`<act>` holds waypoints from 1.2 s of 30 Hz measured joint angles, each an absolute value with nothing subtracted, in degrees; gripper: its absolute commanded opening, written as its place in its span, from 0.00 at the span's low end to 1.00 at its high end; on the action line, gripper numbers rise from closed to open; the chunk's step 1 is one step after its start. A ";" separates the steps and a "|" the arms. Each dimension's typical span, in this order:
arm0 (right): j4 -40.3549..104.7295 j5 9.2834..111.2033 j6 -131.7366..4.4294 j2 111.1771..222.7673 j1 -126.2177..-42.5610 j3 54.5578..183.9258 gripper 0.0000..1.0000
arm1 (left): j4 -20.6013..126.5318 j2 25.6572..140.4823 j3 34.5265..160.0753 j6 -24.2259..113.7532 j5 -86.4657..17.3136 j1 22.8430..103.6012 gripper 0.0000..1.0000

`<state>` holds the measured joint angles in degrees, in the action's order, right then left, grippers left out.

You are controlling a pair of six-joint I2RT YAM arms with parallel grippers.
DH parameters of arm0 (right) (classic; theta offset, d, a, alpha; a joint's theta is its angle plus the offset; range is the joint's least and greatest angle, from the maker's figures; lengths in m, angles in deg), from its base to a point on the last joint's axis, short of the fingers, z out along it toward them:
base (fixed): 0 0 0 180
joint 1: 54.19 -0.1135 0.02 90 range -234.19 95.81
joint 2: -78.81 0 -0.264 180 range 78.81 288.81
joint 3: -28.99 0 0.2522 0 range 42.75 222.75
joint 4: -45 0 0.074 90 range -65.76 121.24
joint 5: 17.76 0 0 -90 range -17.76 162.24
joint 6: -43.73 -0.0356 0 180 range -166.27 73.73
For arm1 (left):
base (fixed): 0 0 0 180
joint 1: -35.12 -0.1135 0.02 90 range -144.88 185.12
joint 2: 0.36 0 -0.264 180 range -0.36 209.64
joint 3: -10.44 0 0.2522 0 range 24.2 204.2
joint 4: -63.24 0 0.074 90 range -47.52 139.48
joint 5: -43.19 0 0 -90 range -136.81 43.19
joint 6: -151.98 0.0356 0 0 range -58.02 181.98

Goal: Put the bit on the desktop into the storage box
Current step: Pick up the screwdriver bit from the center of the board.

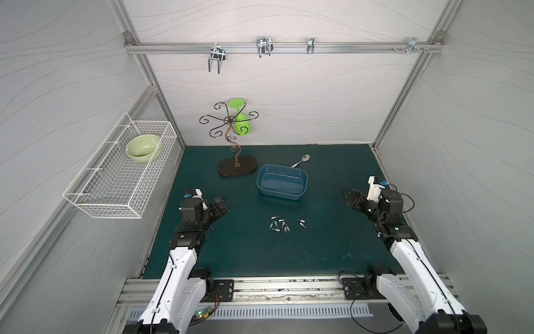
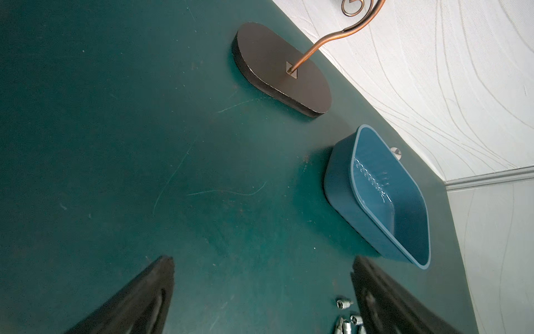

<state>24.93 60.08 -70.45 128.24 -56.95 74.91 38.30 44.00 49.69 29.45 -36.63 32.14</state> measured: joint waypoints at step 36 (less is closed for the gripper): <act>6.09 61.98 -62.63 154.40 -92.73 90.61 0.96 | 53.73 58.03 45.47 33.65 -29.88 42.19 0.99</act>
